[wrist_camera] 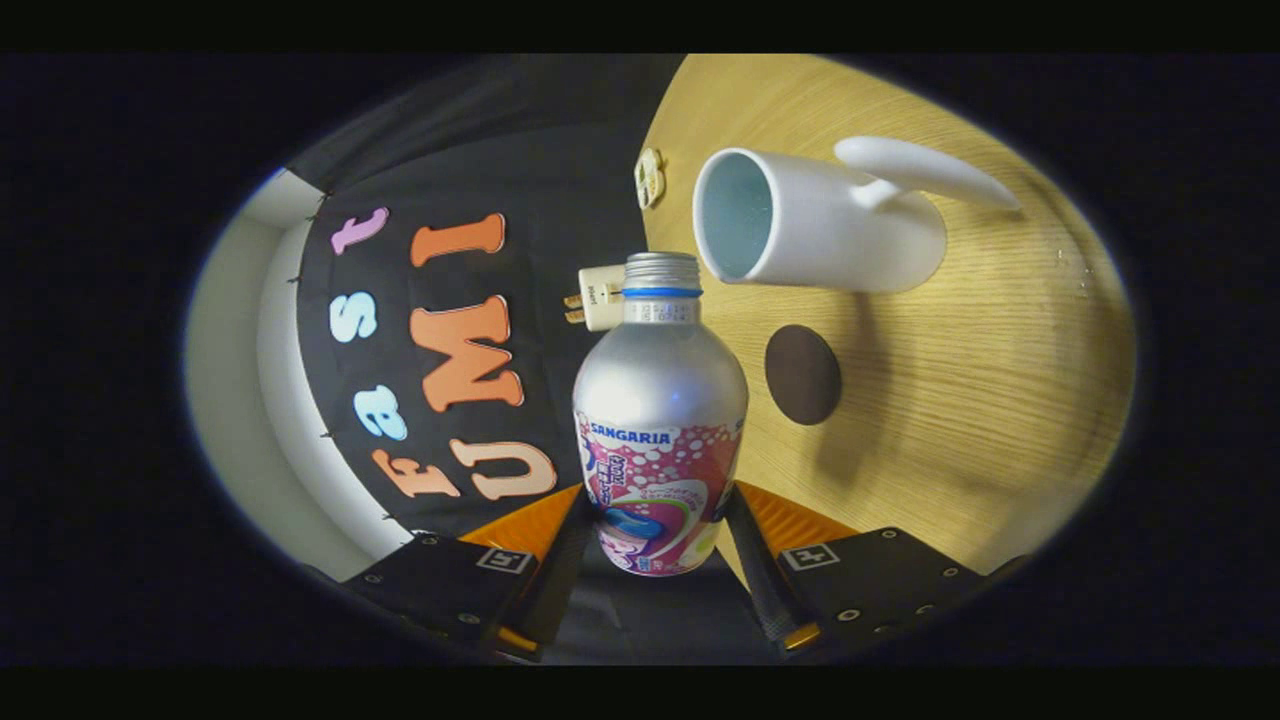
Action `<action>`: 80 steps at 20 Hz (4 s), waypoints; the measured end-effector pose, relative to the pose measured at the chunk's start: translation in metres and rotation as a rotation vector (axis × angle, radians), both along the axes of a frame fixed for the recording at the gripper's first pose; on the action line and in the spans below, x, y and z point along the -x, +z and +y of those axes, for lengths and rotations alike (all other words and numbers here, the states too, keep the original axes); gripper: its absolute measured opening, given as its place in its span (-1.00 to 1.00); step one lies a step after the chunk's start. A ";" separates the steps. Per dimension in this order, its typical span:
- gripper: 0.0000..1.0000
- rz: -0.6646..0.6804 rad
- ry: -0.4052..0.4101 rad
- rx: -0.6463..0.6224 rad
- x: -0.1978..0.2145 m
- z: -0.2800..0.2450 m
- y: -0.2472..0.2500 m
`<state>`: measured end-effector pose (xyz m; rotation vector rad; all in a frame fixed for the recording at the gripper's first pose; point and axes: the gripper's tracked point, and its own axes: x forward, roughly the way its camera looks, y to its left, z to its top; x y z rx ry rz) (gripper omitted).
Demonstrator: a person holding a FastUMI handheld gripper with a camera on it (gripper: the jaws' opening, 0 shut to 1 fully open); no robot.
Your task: Take the bottle from table, then pour the juice into the cup, finally place the bottle on the coaster
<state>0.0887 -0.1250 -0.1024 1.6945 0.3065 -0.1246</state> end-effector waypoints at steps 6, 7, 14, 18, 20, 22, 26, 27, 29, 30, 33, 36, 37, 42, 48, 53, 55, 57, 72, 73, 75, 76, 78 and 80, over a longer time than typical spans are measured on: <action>0.50 -0.002 -0.030 -0.075 0.002 -0.007 0.005; 0.50 0.000 -0.035 -0.084 0.002 -0.007 0.005; 0.50 -0.034 -0.050 -0.163 0.001 -0.009 0.012; 0.50 -0.056 -0.068 -0.198 -0.002 -0.012 0.017; 0.50 -0.079 -0.078 -0.219 -0.003 -0.011 0.020; 0.50 -0.081 -0.080 -0.220 -0.004 -0.010 0.019; 0.50 -0.088 -0.091 -0.238 -0.006 -0.012 0.021; 0.50 -0.088 -0.092 -0.240 -0.006 -0.011 0.020; 0.50 -0.092 -0.095 -0.246 -0.006 -0.011 0.022; 0.50 -0.096 -0.098 -0.254 -0.005 -0.012 0.023; 0.50 -0.104 -0.107 -0.271 -0.007 -0.012 0.024; 0.50 -0.108 -0.116 -0.288 -0.008 -0.013 0.025; 0.50 -0.112 -0.120 -0.294 -0.008 -0.014 0.026; 0.50 -0.112 -0.133 -0.310 -0.009 -0.015 0.027; 0.51 -0.119 -0.156 -0.328 -0.012 -0.022 0.029; 0.51 -0.118 -0.173 -0.358 -0.015 -0.025 0.032; 0.51 -0.119 -0.175 -0.368 -0.015 -0.026 0.033; 0.51 -0.121 -0.177 -0.381 -0.016 -0.027 0.035; 0.51 -0.134 -0.192 -0.469 -0.016 -0.030 0.055; 0.51 -0.137 -0.195 -0.479 -0.015 -0.032 0.057; 0.51 -0.143 -0.195 -0.489 -0.015 -0.032 0.059; 0.50 -0.147 -0.198 -0.495 -0.015 -0.033 0.060; 0.51 -0.158 -0.207 -0.517 -0.016 -0.036 0.065; 0.50 -0.163 -0.210 -0.530 -0.019 -0.036 0.069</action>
